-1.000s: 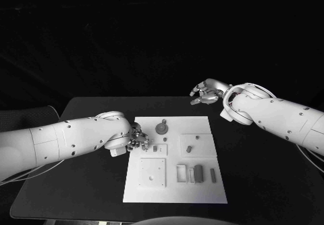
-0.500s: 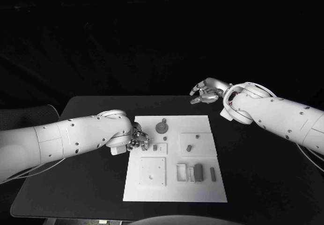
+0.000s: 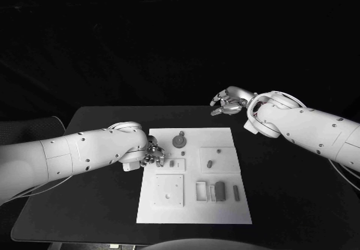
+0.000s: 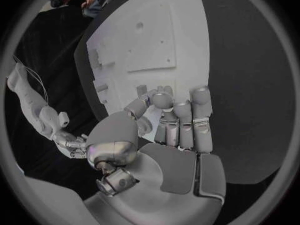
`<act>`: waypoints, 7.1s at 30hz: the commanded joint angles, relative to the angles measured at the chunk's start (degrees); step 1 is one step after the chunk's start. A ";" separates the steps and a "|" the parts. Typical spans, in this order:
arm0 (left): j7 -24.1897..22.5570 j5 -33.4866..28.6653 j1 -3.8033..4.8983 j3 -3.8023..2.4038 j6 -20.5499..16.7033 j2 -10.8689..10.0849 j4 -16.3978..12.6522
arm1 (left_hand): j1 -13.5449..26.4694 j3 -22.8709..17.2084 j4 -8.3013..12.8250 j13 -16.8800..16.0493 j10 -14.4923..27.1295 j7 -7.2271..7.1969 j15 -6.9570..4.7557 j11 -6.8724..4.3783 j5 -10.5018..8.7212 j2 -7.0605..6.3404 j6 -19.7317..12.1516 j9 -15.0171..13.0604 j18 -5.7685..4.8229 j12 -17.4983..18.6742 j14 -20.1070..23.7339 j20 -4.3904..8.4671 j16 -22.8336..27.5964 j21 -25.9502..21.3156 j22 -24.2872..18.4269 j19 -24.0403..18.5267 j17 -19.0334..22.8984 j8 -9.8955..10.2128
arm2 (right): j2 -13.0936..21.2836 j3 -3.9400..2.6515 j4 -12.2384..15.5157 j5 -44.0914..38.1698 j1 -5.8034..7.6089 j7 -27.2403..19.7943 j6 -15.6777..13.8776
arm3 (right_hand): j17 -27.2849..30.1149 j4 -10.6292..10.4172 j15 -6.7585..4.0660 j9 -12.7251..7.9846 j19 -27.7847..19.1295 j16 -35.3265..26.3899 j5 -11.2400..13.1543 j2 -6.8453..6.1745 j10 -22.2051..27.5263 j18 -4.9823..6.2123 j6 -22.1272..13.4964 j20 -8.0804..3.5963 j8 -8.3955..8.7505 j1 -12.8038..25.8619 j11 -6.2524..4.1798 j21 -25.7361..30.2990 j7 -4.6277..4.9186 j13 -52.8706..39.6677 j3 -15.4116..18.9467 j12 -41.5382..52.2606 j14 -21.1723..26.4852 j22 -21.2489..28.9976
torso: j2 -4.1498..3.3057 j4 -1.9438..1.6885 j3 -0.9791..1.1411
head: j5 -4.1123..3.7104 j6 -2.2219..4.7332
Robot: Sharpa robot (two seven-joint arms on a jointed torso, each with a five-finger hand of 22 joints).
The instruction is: Assemble the parts on the task board
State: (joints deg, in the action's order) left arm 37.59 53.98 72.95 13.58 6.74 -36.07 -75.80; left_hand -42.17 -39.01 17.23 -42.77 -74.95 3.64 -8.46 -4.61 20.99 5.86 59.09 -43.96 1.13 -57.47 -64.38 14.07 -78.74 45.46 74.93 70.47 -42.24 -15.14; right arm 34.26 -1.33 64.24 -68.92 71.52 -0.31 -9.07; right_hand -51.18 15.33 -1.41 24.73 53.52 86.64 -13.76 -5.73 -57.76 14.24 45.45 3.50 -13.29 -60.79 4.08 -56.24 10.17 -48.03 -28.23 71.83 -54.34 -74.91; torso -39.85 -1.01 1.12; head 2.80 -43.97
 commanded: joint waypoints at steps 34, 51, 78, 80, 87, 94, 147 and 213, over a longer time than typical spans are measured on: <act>0.38 3.07 -0.35 0.04 2.11 1.51 1.06 | 3.45 1.05 -2.57 -0.57 0.25 -3.01 -1.46 -0.99 -0.63 -1.55 10.89 0.00 1.79 -0.42 -1.45 0.00 -0.49 0.66 0.94 0.54 -0.34 -0.81 | 0.15 -0.01 0.64 -0.31 -0.15 -0.18 0.75 | 0.12 -0.47 -0.34 -0.09 -0.11 -0.03 -0.30 0.45 0.30 0.76 0.12 -0.10 -0.15 0.17 0.04 0.24 0.43 0.12 -0.07 0.28 0.07 -0.16 | 0.00 0.00 0.07 | -0.27 -0.23; 0.28 5.65 -0.38 0.04 2.72 1.54 0.91 | 3.38 3.50 -2.97 -0.59 0.42 -3.03 -1.84 -1.06 -1.85 -5.65 10.54 -0.05 2.05 -0.21 -1.30 0.17 -0.34 0.45 0.81 0.46 -0.34 -0.95 | 0.37 -0.01 1.15 -0.31 -0.15 -0.14 0.78 | 0.14 -0.53 -0.33 -0.11 -0.11 -0.02 -0.31 0.45 0.32 0.76 0.10 -0.09 -0.14 0.24 0.05 0.25 0.44 0.15 -0.05 0.30 0.08 -0.16 | 0.01 -0.04 0.00 | -0.36 -0.53; -0.02 6.28 -0.48 0.03 3.42 1.30 0.51 | 4.25 4.70 -6.13 -0.60 0.66 -3.03 -2.13 -1.07 -8.02 -9.41 10.15 0.02 2.19 0.12 -1.15 0.20 -0.13 0.01 0.70 0.36 -0.29 -1.03 | 0.48 -0.01 1.33 -0.31 -0.20 -0.23 1.43 | 0.16 -0.69 -0.32 -0.15 -0.10 0.01 -0.28 0.44 0.33 0.76 0.06 -0.08 -0.13 0.41 0.06 0.25 0.46 0.19 0.01 0.34 0.09 -0.16 | 0.02 -0.05 0.02 | -0.34 -0.75; -0.05 6.26 -0.49 0.03 3.38 1.29 0.50 | 4.44 4.66 -6.70 -0.60 0.68 -3.06 -2.19 -1.10 -9.31 -9.87 10.09 0.02 2.24 0.15 -1.15 0.23 -0.11 -0.05 0.70 0.35 -0.29 -1.06 | 0.51 -0.01 1.36 -0.31 -0.21 -0.21 1.43 | 0.16 -0.70 -0.32 -0.16 -0.10 0.02 -0.28 0.44 0.33 0.76 0.06 -0.08 -0.13 0.42 0.07 0.25 0.46 0.19 0.01 0.35 0.09 -0.16 | 0.00 -0.02 0.04 | -0.33 -0.74; -0.28 5.89 -0.50 0.03 2.85 1.28 0.57 | 4.38 4.50 -7.03 -0.58 0.68 -3.05 -2.22 -1.10 -9.84 -9.57 10.01 0.03 2.26 0.18 -1.14 0.25 -0.10 -0.09 0.71 0.35 -0.29 -1.05 | 0.55 -0.01 1.32 -0.31 -0.21 -0.17 1.48 | 0.17 -0.74 -0.32 -0.17 -0.11 0.02 -0.28 0.44 0.34 0.76 0.05 -0.07 -0.13 0.45 0.07 0.25 0.46 0.21 0.02 0.35 0.10 -0.16 | 0.00 -0.04 0.02 | -0.37 -0.63; -0.78 5.82 -0.50 0.02 1.28 1.14 0.27 | 4.24 4.44 -7.02 -0.59 0.63 -3.06 -2.23 -1.12 -9.93 -9.35 10.04 0.01 2.28 0.16 -1.17 0.26 -0.13 -0.07 0.73 0.38 -0.30 -1.09 | 0.48 -0.01 1.23 -0.31 -0.24 -0.17 1.51 | 0.17 -0.76 -0.32 -0.18 -0.11 0.03 -0.29 0.45 0.34 0.76 0.05 -0.08 -0.13 0.44 0.07 0.26 0.46 0.22 0.01 0.37 0.10 -0.16 | 0.02 -0.05 0.00 | -0.34 -0.63; -1.62 6.20 -0.44 -0.06 -1.90 -0.36 -1.73 | 3.79 4.45 -6.70 -0.63 0.28 -3.24 -2.35 -1.30 -9.97 -8.79 10.38 -0.09 2.33 -0.01 -1.56 0.33 -0.26 0.11 0.82 0.75 -0.32 -1.36 | 0.26 -0.01 0.36 -0.31 -0.76 -0.21 1.70 | 0.22 -0.79 -0.31 -0.23 -0.11 0.07 -0.33 0.50 0.37 0.76 0.03 -0.10 -0.14 0.38 0.07 0.26 0.46 0.29 -0.04 0.44 0.12 -0.18 | 0.01 -0.01 0.03 | -0.40 -0.59; -44.05 31.52 1.30 0.02 -26.75 4.38 5.94 | -25.02 7.11 -4.87 -3.22 4.79 -0.73 -1.19 1.04 -17.95 -18.46 -4.43 9.07 5.00 -5.14 -0.41 0.87 -8.91 6.59 1.37 3.21 -4.64 2.75 | 0.51 0.02 -1.17 -0.05 -1.68 -0.65 1.12 | 0.25 -0.91 -0.30 -0.31 -0.04 0.17 -0.30 0.54 0.35 0.76 -0.05 -0.11 -0.12 0.47 0.09 0.21 0.49 0.36 0.01 0.59 0.08 -0.20 | -0.20 0.16 0.04 | -1.50 1.58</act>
State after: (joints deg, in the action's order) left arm -2.12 82.06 74.22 13.68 -18.15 -31.95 -70.04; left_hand -66.88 -32.14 12.50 -45.91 -69.93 2.56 -9.43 -3.60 3.04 -12.73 54.10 -34.93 1.31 -62.44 -64.32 14.66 -87.43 51.91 74.95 72.86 -46.84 -12.22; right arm 34.83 -1.31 63.00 -68.87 69.87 -0.39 -8.13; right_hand -51.02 14.70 -1.35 24.49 53.32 86.64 -13.76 -5.50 -57.76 14.13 45.32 3.71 -13.29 -60.57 4.30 -56.24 10.29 -47.75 -28.23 72.05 -54.33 -74.91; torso -40.02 -0.86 1.15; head 1.44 -42.29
